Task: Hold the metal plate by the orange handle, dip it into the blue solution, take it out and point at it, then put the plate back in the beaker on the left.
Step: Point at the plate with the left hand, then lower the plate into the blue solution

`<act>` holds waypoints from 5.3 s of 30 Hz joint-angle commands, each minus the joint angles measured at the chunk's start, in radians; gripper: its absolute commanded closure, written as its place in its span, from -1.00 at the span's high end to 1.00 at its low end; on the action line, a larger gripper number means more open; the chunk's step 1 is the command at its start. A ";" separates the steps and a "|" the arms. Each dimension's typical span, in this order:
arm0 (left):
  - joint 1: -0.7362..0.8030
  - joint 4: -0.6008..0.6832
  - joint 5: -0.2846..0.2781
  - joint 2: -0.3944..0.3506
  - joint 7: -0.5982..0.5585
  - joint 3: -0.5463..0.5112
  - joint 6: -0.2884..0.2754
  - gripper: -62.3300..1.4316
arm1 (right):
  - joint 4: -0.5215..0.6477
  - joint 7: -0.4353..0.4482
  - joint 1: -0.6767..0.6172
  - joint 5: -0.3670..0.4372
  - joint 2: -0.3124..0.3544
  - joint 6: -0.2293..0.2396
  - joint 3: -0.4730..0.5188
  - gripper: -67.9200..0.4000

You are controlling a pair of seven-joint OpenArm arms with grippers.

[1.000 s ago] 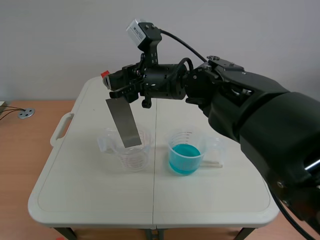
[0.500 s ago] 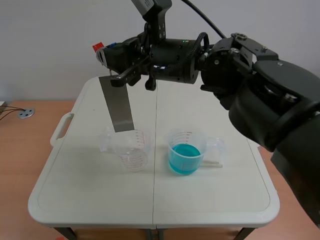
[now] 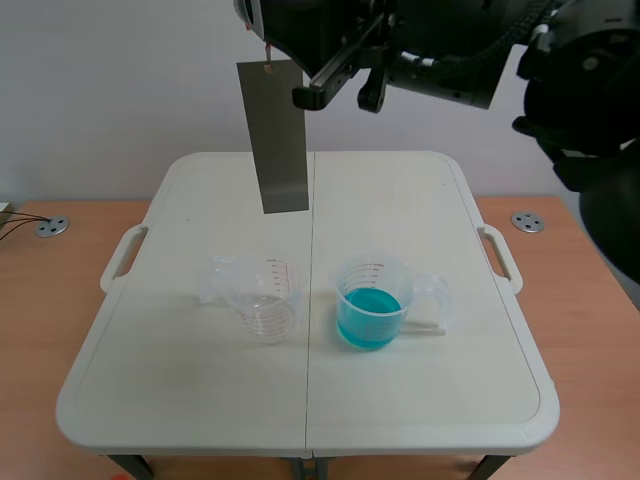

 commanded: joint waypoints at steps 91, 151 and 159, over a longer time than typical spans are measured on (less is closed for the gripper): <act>-1.056 -0.110 0.196 0.242 0.080 0.742 -0.183 -0.88 | -0.004 0.019 -0.145 0.200 0.225 0.011 0.203 -0.96; 0.008 -0.219 0.202 0.039 -0.054 0.385 -0.124 -0.88 | -0.351 0.087 -0.148 -0.114 0.060 0.011 0.069 -0.96; 0.008 -0.226 0.202 0.039 -0.053 0.400 -0.124 -0.88 | -0.351 0.087 -0.148 -0.132 0.060 0.011 0.069 -0.96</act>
